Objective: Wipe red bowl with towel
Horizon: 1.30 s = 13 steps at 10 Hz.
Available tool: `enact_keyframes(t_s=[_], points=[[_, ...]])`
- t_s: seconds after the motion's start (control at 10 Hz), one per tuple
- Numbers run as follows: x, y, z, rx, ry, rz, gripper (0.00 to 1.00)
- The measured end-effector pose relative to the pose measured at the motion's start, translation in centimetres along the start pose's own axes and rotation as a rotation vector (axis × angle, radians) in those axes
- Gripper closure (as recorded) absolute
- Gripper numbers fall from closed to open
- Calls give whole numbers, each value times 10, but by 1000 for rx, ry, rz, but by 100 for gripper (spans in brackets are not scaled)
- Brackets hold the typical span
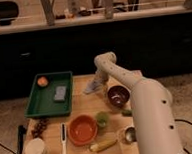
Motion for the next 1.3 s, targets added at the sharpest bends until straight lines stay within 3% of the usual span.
enact_keyframes(t_s=[0.3,1.0,1.1,1.3], points=[[-4,-8,0,6,-10,-13,25],[-9,-14,1,-2,-41,-25,94],[-9,-15,0,-2,-38,-29,99],[-9,-15,1,-13,-45,-25,100]])
